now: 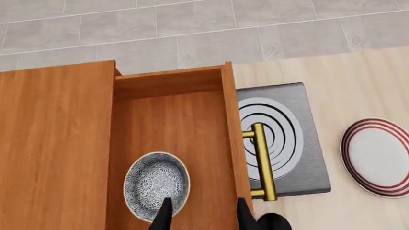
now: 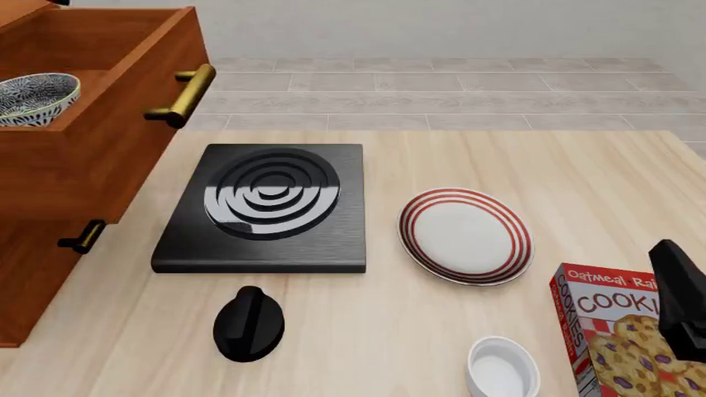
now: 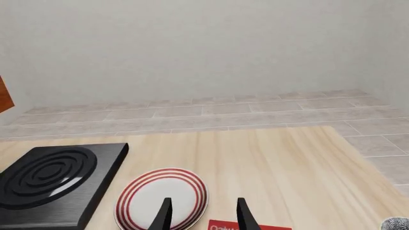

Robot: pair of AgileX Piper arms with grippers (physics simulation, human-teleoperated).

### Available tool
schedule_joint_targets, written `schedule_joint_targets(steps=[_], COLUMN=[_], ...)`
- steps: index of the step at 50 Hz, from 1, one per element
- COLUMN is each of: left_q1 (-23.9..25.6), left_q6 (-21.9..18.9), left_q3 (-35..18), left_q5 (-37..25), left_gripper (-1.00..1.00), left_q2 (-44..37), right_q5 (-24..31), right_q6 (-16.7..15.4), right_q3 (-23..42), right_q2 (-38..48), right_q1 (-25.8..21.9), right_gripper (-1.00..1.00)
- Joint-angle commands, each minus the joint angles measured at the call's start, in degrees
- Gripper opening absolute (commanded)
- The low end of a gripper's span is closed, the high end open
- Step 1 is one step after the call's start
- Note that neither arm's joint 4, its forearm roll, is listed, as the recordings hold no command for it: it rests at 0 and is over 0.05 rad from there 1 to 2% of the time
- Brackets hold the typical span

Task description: Pick the akita bowl in the top layer of the wooden cabinet and place it on the plate.

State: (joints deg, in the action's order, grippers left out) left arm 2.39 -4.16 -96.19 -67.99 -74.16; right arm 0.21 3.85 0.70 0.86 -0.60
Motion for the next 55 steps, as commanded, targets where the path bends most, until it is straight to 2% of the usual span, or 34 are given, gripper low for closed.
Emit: schedule_joint_targets(steps=[1,17,55], left_q1=[-3.4,-7.3,-7.89], left_q6=[-1.06,-2.8,-3.24], left_q3=[-1.18,0.02,5.8], left_q5=[-1.21,-0.11,4.28], left_gripper=[1.0,1.0,1.0], left_q2=[-1.13,-3.96,-6.51], right_q5=[0.28,-0.51,-0.38], right_q6=[0.02,0.16,0.01], right_q3=[0.04,0.05,0.03], right_q2=[-0.32,0.39,0.49], right_q1=[-0.04,0.03,0.06], right_gripper=[1.0,1.0,1.0])
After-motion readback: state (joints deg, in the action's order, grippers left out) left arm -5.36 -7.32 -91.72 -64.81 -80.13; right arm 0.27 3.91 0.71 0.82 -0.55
